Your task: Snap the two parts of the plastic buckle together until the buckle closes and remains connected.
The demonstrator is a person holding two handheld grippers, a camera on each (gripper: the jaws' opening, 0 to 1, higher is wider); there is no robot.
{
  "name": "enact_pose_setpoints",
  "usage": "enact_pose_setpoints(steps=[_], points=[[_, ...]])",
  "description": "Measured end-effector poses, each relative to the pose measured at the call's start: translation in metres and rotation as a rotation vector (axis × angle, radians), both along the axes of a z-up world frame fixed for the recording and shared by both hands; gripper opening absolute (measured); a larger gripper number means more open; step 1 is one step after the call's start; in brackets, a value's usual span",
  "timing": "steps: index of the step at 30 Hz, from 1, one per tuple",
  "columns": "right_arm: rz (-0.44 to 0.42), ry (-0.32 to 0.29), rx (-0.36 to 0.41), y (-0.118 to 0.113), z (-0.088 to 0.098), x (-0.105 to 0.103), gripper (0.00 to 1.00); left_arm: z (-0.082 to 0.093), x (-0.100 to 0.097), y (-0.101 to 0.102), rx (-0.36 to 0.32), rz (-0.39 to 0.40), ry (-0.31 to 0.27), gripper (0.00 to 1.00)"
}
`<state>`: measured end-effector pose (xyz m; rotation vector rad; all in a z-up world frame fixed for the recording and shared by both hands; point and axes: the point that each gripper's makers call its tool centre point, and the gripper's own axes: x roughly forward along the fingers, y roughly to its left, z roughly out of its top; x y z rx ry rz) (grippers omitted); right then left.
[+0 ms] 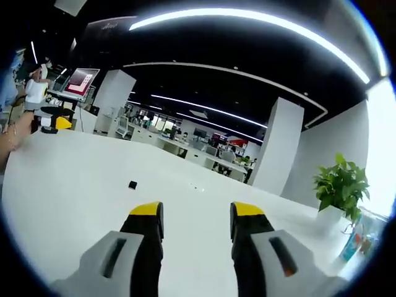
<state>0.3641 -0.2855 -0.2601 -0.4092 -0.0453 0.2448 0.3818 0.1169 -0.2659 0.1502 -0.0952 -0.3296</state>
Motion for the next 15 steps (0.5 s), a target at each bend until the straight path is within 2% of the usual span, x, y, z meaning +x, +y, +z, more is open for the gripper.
enact_pose_setpoints(steps=[15], points=[[0.003, 0.006, -0.024, 0.0027, -0.0017, -0.0013, 0.43, -0.0016, 0.0003, 0.0007, 0.002, 0.001, 0.009, 0.67]])
